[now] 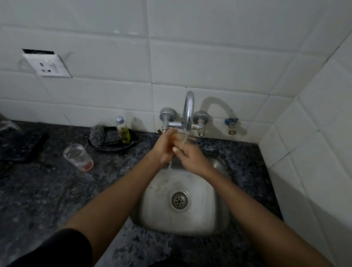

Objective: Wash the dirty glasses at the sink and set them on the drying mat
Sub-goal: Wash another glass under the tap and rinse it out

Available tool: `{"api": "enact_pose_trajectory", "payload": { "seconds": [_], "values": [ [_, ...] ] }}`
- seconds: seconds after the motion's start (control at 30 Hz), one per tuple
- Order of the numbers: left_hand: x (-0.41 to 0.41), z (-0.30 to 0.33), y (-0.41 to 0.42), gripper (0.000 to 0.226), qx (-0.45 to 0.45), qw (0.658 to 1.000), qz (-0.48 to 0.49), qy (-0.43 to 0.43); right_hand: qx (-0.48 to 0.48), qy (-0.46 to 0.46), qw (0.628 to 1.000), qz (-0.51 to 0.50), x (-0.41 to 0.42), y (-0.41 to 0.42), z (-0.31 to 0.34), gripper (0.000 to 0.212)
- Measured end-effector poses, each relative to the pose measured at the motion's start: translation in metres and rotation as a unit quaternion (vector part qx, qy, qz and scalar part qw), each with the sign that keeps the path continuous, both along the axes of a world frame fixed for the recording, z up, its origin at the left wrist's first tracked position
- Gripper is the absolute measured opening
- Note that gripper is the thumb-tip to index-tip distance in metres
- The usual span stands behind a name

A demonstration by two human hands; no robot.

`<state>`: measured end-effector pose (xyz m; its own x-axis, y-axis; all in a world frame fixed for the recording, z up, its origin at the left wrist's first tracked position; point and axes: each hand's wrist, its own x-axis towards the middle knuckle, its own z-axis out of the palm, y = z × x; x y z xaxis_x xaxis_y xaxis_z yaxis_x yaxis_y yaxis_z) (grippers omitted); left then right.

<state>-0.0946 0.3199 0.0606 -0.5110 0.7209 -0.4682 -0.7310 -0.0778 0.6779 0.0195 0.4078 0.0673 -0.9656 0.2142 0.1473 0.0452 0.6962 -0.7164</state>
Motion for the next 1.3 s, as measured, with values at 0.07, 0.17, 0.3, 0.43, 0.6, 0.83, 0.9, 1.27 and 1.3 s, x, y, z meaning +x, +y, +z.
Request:
{"api": "enact_pose_trajectory", "payload": {
  "seconds": [0.07, 0.17, 0.3, 0.43, 0.6, 0.83, 0.9, 1.27, 1.3],
  "values": [
    [0.002, -0.005, 0.001, 0.033, 0.016, 1.000, 0.009, -0.015, -0.023, 0.014, 0.999, -0.017, -0.004, -0.005, 0.008, 0.034],
    [0.003, -0.003, 0.001, 0.053, 0.002, 0.999, -0.021, -0.030, 0.130, -0.007, 0.991, -0.001, 0.000, 0.002, 0.000, 0.033],
    [0.004, 0.000, 0.003, 0.036, -0.001, 1.000, 0.004, -0.015, 0.021, 0.005, 1.000, 0.016, 0.003, 0.002, -0.006, 0.032],
    [0.010, -0.005, 0.002, 0.030, 0.040, 0.998, 0.057, -0.003, -0.274, -0.057, 0.956, -0.085, -0.002, -0.010, 0.011, 0.038],
    [0.004, -0.018, -0.001, 0.010, 0.028, 0.988, 0.147, 0.038, -0.302, -0.021, 0.936, -0.180, 0.011, -0.002, 0.000, 0.032],
    [0.002, -0.022, -0.013, 0.031, 0.011, 0.980, 0.178, 0.092, -0.182, -0.050, 0.961, -0.201, 0.031, 0.012, -0.032, 0.018],
    [0.001, -0.020, -0.013, 0.058, -0.013, 0.977, 0.189, 0.100, -0.160, -0.045, 0.966, -0.198, 0.033, 0.011, -0.035, 0.025],
    [0.007, -0.012, -0.005, 0.059, -0.058, 0.962, 0.203, 0.174, 0.021, 0.039, 0.991, -0.125, 0.035, -0.002, -0.036, 0.061],
    [0.008, -0.011, -0.006, 0.057, -0.060, 0.964, 0.197, 0.170, 0.030, 0.052, 0.991, -0.120, 0.035, -0.004, -0.035, 0.061]
  ]
}}
